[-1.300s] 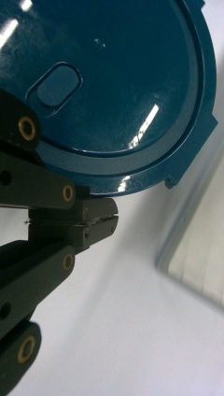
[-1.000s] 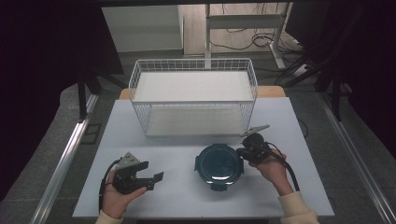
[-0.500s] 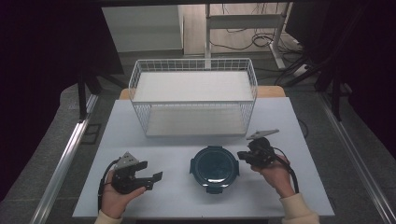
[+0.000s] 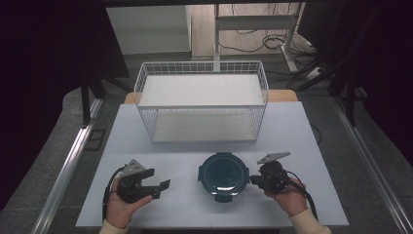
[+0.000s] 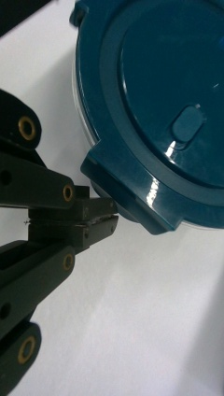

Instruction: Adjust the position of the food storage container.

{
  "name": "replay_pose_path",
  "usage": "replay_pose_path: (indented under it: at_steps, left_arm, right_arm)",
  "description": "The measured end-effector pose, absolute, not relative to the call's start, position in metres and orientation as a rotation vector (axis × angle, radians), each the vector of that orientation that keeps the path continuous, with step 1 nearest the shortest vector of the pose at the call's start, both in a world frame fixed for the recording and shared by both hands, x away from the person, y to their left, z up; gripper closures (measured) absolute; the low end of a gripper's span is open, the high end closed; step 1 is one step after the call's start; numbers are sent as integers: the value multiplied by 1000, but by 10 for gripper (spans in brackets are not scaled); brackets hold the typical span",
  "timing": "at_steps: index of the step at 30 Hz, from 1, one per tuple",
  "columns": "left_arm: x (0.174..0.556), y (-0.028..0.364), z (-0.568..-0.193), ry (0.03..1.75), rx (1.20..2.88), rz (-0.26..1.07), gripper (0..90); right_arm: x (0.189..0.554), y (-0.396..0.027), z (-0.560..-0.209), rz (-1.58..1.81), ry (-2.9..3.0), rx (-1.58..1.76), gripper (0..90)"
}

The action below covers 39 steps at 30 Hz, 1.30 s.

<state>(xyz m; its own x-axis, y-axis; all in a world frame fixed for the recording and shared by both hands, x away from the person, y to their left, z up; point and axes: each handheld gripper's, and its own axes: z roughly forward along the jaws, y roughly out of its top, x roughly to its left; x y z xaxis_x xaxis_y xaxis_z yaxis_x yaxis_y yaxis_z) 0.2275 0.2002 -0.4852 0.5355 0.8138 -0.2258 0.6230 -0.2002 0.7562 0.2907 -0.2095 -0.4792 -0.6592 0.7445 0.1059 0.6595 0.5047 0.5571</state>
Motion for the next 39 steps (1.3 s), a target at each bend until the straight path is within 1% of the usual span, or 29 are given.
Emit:
replay_pose_path:
  at_steps: [9,21,23,24,27,35,39]
  left_arm:
    - [227,200,-484,1175,1911,283,237]
    - [227,199,-484,1173,1912,284,237]
    - [227,199,-484,1172,1911,281,237]
    - [227,200,-483,1167,1895,252,236]
    - [227,201,-483,1174,1890,256,237]
    - [227,203,-483,1176,1889,262,237]
    - [227,204,-483,1179,1886,264,237]
  right_arm:
    - [291,-199,-479,825,2585,1205,900]
    - [292,-168,-483,834,2608,1117,900]
    - [294,-164,-484,845,2611,1108,900]
    - [295,-161,-485,852,2615,1102,900]
    - [295,-156,-487,857,2620,1087,900]
    - [294,-159,-487,882,2622,1080,900]
    - [288,-175,-481,903,2571,1088,900]
